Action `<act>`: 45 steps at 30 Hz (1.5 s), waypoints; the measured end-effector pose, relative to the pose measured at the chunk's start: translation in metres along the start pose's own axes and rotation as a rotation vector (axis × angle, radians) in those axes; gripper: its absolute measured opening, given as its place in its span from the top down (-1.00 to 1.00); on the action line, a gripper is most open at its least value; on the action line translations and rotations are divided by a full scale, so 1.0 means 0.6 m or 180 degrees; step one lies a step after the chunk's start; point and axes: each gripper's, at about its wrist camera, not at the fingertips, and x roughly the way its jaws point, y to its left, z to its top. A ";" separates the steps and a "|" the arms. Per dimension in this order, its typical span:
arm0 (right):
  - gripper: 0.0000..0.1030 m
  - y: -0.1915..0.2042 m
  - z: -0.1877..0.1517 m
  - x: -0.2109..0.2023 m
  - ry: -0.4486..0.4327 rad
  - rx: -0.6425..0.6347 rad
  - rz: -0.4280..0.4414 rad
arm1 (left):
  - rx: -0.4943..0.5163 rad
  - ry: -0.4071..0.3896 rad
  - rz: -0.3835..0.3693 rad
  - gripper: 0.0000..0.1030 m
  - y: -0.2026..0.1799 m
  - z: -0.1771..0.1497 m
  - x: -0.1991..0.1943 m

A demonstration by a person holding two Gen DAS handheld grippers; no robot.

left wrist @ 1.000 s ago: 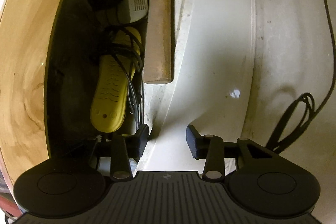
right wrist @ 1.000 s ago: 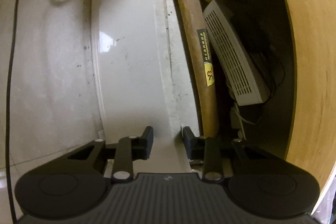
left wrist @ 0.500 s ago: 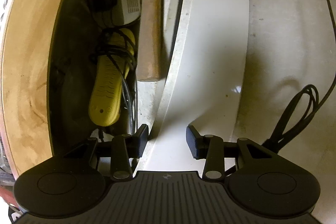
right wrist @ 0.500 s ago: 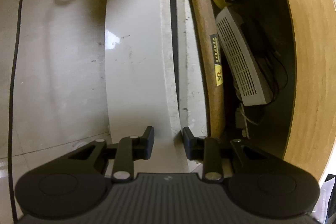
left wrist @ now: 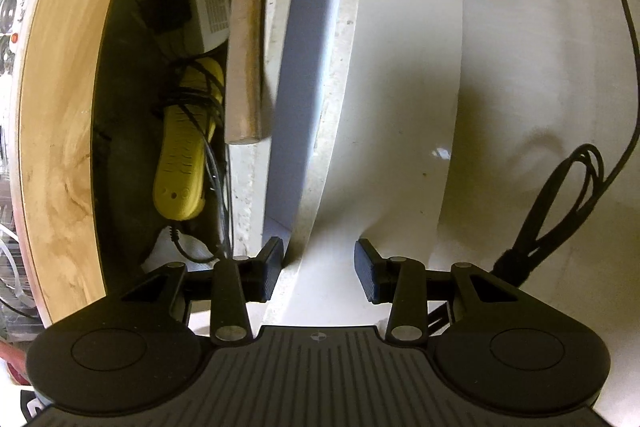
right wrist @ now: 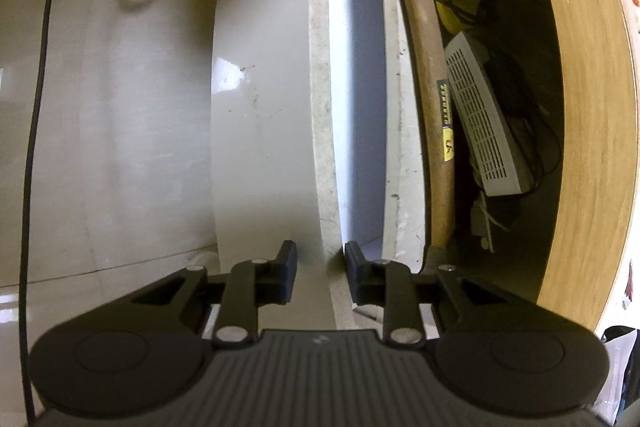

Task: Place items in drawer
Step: 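Grip the drawer front edge with both grippers and pull it outward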

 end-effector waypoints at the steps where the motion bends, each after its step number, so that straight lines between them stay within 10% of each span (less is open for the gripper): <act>1: 0.46 0.003 -0.001 -0.005 0.0003 0.0001 0.0015 | 0.0005 0.0005 -0.0022 0.26 -0.002 -0.001 -0.004; 25: 0.57 0.039 -0.018 -0.108 -0.0015 0.0114 0.0861 | 0.0034 0.0051 -0.0909 0.40 -0.037 0.001 -0.084; 45: 0.58 0.063 -0.019 -0.113 -0.0021 0.0148 0.1023 | -0.0052 0.0092 -0.1052 0.46 -0.025 -0.003 -0.086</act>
